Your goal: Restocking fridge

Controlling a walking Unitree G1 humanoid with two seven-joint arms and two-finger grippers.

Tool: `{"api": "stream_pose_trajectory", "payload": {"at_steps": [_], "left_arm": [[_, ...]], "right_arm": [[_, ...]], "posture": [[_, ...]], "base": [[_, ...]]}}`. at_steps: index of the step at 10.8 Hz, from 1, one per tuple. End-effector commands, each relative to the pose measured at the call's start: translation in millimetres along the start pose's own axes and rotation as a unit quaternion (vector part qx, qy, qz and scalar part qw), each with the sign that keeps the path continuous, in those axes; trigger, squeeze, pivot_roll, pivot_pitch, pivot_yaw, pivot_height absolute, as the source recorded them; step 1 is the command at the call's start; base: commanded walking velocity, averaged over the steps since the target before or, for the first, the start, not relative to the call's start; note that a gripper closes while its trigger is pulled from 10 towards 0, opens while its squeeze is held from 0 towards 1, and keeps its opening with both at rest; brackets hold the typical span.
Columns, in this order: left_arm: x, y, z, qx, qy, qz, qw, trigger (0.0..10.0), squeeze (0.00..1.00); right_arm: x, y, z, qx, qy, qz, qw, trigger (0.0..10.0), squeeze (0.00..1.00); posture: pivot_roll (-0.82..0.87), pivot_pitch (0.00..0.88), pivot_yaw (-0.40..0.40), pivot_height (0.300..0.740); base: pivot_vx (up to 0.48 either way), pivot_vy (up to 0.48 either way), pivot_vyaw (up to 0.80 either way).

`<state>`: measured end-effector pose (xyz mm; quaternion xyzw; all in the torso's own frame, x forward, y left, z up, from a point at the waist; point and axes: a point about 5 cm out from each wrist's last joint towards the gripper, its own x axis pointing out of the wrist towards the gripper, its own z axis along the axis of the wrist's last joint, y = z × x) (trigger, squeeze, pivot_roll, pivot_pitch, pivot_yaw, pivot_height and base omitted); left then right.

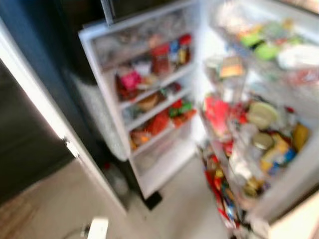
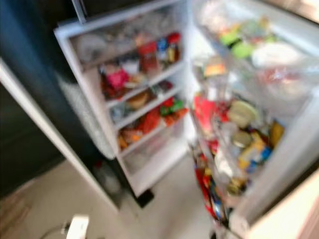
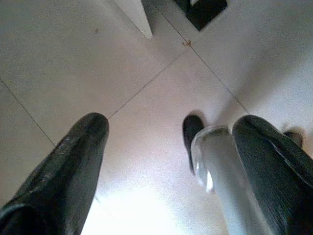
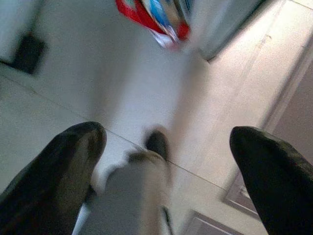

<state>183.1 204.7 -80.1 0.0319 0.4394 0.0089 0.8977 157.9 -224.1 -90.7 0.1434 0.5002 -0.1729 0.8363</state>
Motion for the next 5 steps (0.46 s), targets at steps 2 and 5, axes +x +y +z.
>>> {"api": "stream_pose_trajectory", "payload": {"at_steps": [2, 5], "left_arm": [[-1.2, 3.0, -4, 0.007, 0.008, 0.004, 1.0, 10.0, 0.0], [-1.3, 3.1, -5, 0.007, 0.008, 0.006, 1.0, 10.0, 0.0]], "right_arm": [[0.4, 3.9, 3, 0.016, -0.013, -0.006, 1.0, 10.0, 0.0], [-2.1, -9.3, -4, 0.012, 0.029, -0.163, 0.986, 10.0, 0.0]], "posture": [[-0.11, 0.027, 0.034, 0.74], [-0.12, 0.033, 0.025, 0.74]], "base": [[0.0, 0.0, 0.0], [0.0, 0.0, 0.0]]}}
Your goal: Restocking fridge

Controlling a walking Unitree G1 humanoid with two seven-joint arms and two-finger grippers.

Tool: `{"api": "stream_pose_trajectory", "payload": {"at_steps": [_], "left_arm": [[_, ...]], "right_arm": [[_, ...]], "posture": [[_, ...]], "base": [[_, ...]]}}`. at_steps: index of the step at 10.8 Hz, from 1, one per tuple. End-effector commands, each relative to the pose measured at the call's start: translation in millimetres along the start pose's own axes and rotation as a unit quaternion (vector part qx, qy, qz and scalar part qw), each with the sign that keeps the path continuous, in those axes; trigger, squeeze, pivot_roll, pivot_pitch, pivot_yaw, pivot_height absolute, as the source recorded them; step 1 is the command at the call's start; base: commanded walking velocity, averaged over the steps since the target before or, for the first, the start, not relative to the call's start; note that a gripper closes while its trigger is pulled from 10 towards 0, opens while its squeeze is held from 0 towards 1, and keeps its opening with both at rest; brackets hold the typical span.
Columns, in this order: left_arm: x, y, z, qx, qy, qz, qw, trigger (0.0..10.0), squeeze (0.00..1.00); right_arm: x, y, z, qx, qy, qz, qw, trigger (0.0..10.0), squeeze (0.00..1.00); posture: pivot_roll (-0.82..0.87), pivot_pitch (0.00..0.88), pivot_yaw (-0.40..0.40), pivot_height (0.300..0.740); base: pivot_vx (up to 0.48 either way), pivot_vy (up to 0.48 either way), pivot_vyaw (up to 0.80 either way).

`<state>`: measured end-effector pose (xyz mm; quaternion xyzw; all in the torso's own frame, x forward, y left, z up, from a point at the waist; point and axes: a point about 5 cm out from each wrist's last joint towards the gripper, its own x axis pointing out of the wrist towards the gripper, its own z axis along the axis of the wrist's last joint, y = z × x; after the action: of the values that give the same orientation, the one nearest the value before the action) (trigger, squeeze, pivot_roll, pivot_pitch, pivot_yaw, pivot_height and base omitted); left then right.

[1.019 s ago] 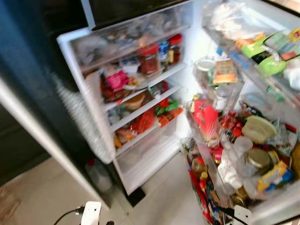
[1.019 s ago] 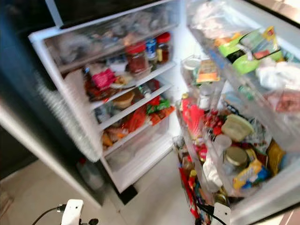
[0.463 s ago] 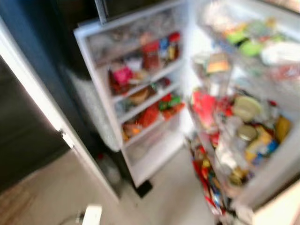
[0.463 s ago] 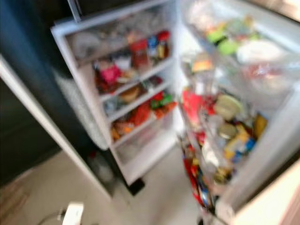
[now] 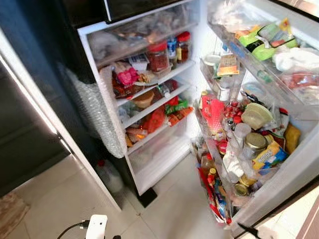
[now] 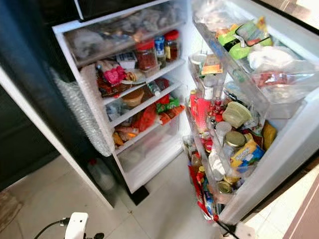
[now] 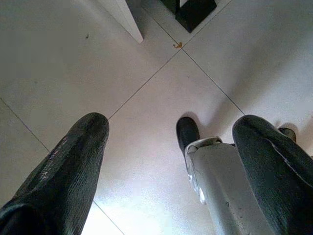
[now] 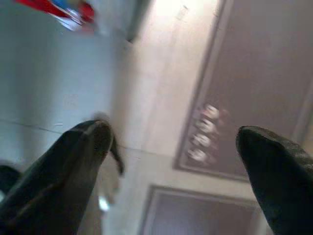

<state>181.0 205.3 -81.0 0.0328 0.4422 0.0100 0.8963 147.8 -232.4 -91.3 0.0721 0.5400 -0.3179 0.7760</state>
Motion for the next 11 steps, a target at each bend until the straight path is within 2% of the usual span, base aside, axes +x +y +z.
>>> {"api": "stream_pose_trajectory", "payload": {"at_steps": [1, 2, 3, 6, 7, 8, 9, 10, 11], "left_arm": [[-0.9, 2.5, -3, 0.006, 0.005, 0.005, 1.0, 10.0, 0.0], [-1.0, 2.6, -3, 0.005, 0.005, 0.006, 1.0, 10.0, 0.0], [-1.0, 2.6, -4, 0.006, 0.006, 0.005, 1.0, 10.0, 0.0], [-1.3, 2.6, -5, 0.008, 0.006, 0.002, 1.0, 10.0, 0.0], [-1.3, 2.5, -5, 0.009, 0.006, 0.001, 1.0, 10.0, 0.0], [-1.3, 3.0, -4, 0.01, 0.005, 0.001, 1.0, 10.0, 0.0], [-1.2, 3.2, -3, 0.011, 0.004, 0.001, 1.0, 10.0, 0.0], [-1.1, 3.4, -3, 0.01, 0.004, 0.002, 1.0, 10.0, 0.0], [-1.1, 3.7, -3, 0.01, 0.003, 0.003, 1.0, 10.0, 0.0]], "right_arm": [[-1.0, -0.3, -1, -0.006, 0.016, -0.034, 0.999, 10.0, 0.0], [8.5, -55.5, -18, -0.022, 0.032, -0.087, 0.995, 10.0, 0.0], [7.6, -143.9, -43, -0.038, 0.048, -0.159, 0.985, 10.0, 0.0], [6.1, -145.6, -44, -0.029, 0.039, -0.2, 0.979, 10.0, 0.0], [5.9, -146.1, -42, -0.008, 0.01, -0.199, 0.98, 10.0, 0.0], [3.2, -147.4, -37, 0.023, -0.05, -0.234, 0.971, 10.0, 0.0], [-13.8, -227.0, 26, 0.107, -0.133, -0.315, 0.934, 10.0, 0.0], [-19.4, -236.3, 45, 0.145, -0.167, -0.323, 0.92, 10.0, 0.0], [-21.0, -234.7, 54, 0.171, -0.194, -0.319, 0.912, 10.0, 0.0]], "posture": [[-0.13, 0.036, 0.02, 0.74], [-0.13, 0.034, 0.017, 0.74], [-0.14, 0.035, 0.016, 0.74], [-0.15, 0.021, 0.019, 0.74], [-0.15, 0.019, 0.02, 0.74], [-0.14, 0.021, 0.025, 0.74], [-0.14, 0.024, 0.027, 0.74], [-0.13, 0.025, 0.027, 0.74], [-0.13, 0.029, 0.028, 0.74]], "base": [[0.0, 0.0, 0.0], [0.0, 0.0, 0.0], [0.0, 0.0, 0.0], [0.0, 0.0, 0.0], [0.0, 0.0, 0.0], [0.0, 0.0, 0.0], [0.0, 0.0, 0.0], [0.0, 0.0, 0.0], [0.0, 0.0, 0.0]]}}
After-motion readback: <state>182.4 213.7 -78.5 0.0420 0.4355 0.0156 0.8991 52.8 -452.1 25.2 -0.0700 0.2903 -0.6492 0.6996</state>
